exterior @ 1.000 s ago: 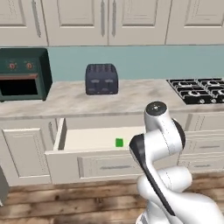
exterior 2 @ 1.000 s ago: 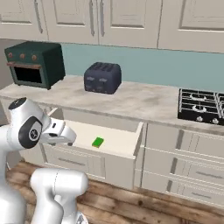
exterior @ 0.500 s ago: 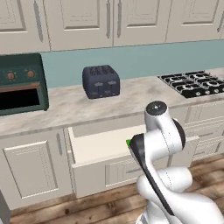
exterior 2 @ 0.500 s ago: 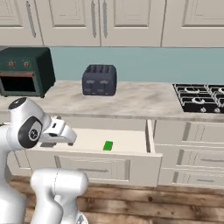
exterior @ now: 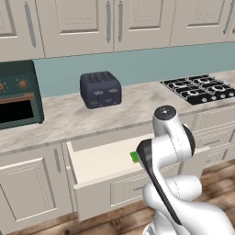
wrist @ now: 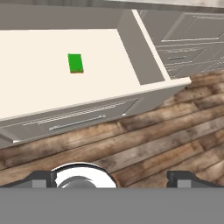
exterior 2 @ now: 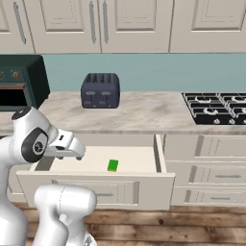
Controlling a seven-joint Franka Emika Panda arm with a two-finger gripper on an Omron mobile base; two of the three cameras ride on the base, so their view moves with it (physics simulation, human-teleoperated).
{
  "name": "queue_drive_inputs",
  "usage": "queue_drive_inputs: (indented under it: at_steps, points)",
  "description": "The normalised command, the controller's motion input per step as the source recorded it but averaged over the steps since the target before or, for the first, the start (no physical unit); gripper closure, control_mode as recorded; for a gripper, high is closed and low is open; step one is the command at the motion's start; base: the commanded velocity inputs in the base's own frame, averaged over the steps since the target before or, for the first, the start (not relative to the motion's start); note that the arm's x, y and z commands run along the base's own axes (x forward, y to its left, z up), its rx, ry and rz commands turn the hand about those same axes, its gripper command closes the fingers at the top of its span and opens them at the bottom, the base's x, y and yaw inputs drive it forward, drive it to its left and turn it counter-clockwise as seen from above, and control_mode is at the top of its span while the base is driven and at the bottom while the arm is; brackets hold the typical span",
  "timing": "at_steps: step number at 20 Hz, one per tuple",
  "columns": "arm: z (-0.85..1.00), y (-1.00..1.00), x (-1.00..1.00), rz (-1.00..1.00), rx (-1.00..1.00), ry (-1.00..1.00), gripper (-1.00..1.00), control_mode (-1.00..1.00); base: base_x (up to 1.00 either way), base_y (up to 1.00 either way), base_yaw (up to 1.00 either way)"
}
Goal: Restock the sink supplies by placing the sponge and soap dispenser on the counter and next to the sink. Make sure the soap dispenser is upright.
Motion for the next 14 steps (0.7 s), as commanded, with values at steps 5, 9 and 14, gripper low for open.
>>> queue_drive_inputs:
  at_steps: [5,9,14]
  points:
    - [-0.03,0.0,0.1,0.0,0.02,0.0,-1.0,-1.0,0.07,-0.05,-0.02]
    - [-0.26,-0.16,0.8,0.01,0.14,0.0,-1.0,-1.0,0.0,0.0,0.0]
    - [-0.24,-0.06,1.0,0.0,0.12,0.09,-1.0,-1.0,0.0,0.0,0.0]
